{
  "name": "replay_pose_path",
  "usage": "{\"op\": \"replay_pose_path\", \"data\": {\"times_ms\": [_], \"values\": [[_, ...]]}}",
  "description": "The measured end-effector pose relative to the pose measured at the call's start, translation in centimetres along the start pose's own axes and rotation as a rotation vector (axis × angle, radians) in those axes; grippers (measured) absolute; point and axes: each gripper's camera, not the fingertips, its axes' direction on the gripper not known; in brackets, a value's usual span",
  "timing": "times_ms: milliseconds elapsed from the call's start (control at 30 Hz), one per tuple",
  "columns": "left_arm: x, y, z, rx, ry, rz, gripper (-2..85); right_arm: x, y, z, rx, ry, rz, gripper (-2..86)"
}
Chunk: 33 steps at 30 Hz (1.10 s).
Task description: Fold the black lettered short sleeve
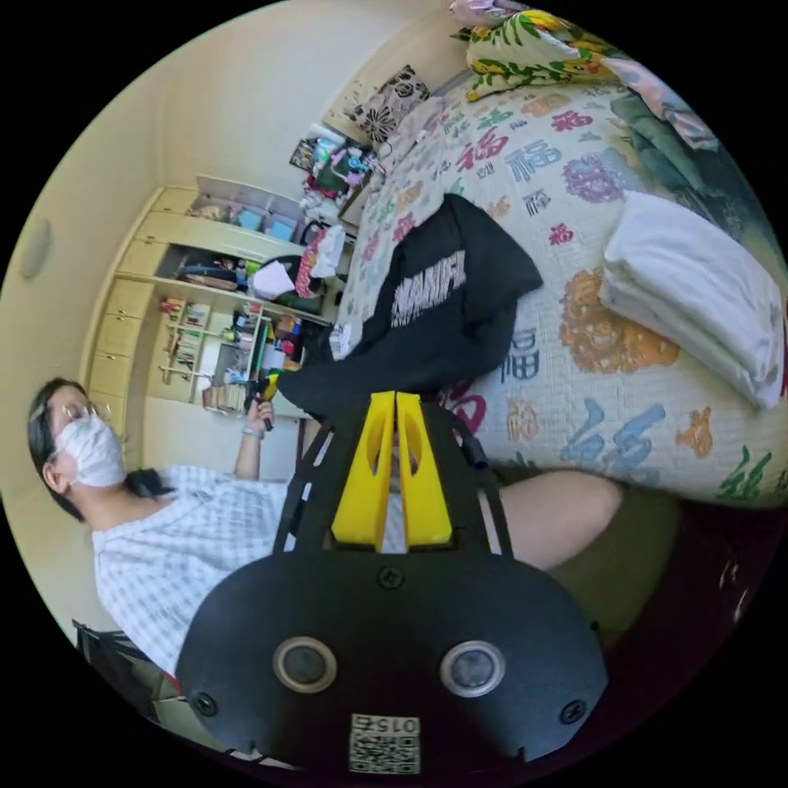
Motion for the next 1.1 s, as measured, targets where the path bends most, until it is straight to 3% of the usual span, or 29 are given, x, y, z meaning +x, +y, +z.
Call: {"op": "replay_pose_path", "data": {"times_ms": [167,267,333,467,600,733,900,1100], "values": [[2.6,-12.8,2.3,0.095,0.071,-0.036,-0.9,-3.2,-12.1,-4.7,0.209,0.028,-0.014,-0.7],[11.4,-18.8,1.9,0.124,0.036,0.134,-0.8,-9.3,-17.1,-7.5,0.294,0.219,-0.096,-0.6],[16.7,-20.0,2.4,0.052,-0.067,0.268,-0.8,-12.3,-18.6,-6.3,0.236,0.214,-0.2,-0.5],[21.0,-16.6,3.9,-0.105,-0.23,0.463,-0.6,-13.9,-18.0,2.9,-0.015,0.286,-0.375,0.3],[16.0,-10.7,1.8,-0.108,-0.097,0.393,-0.7,-9.5,-15.8,13.9,-0.203,0.309,-0.338,4.5],[10.7,-5.7,-1.9,-0.036,-0.021,0.239,-0.7,-4.9,-16.1,20.1,-0.209,0.175,-0.173,8.3],[7.5,-0.2,-7.4,0.058,-0.022,0.126,-0.8,-0.6,-19.4,22.8,-0.007,0.003,0.096,10.6],[6.9,1.7,-9.8,0.067,-0.019,0.098,-0.7,-0.2,-20.9,25.7,-0.098,0.002,0.123,12.0]]}}
